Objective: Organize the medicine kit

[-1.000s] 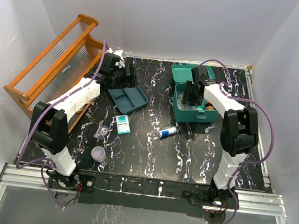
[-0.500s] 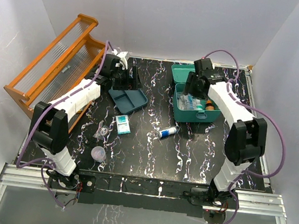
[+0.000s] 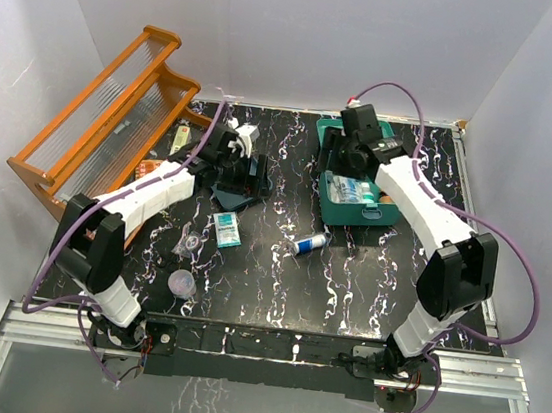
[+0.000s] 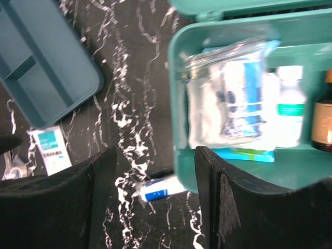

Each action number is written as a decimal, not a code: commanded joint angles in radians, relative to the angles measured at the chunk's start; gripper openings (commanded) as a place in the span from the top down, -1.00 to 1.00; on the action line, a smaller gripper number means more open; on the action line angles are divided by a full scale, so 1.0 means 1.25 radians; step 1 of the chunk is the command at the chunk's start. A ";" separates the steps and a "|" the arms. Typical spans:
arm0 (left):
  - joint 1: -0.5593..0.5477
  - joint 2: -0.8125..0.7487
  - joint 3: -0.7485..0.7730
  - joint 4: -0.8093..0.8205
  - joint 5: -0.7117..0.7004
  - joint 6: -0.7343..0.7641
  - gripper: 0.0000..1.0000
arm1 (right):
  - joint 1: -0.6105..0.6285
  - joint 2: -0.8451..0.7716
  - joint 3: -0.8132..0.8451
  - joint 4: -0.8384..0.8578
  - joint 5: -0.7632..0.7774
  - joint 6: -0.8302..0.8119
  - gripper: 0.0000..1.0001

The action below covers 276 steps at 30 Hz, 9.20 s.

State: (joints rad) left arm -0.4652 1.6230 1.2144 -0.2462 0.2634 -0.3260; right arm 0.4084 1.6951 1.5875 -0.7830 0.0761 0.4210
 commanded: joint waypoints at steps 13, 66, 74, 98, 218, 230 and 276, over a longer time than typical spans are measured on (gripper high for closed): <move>-0.001 -0.126 -0.085 -0.055 -0.042 -0.032 -0.54 | 0.058 0.062 -0.014 0.023 0.118 0.021 -0.13; 0.000 -0.212 -0.127 -0.047 -0.052 -0.040 -0.53 | 0.186 -0.328 -0.353 0.156 0.184 0.498 0.19; -0.001 -0.332 -0.206 -0.032 -0.063 -0.061 -0.54 | 0.379 -0.247 -0.316 0.018 0.392 0.763 0.21; -0.001 -0.458 -0.247 -0.112 -0.153 -0.056 -0.59 | 0.364 0.081 -0.245 -0.152 0.509 1.004 0.00; 0.011 -0.108 -0.039 0.022 -0.239 0.056 -0.64 | -0.148 0.155 -0.095 0.238 0.380 0.378 0.15; 0.011 -0.118 -0.049 0.016 -0.249 0.027 -0.64 | -0.148 0.044 -0.099 0.246 0.283 0.258 0.12; 0.017 0.168 -0.001 -0.340 -0.278 -0.256 0.17 | -0.011 -0.185 -0.223 0.374 -0.006 0.157 0.15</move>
State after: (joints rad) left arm -0.4309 1.8175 1.1725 -0.5709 -0.0425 -0.6300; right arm 0.3851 1.5116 1.3106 -0.3660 0.0513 0.6388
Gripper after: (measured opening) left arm 0.419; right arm 0.431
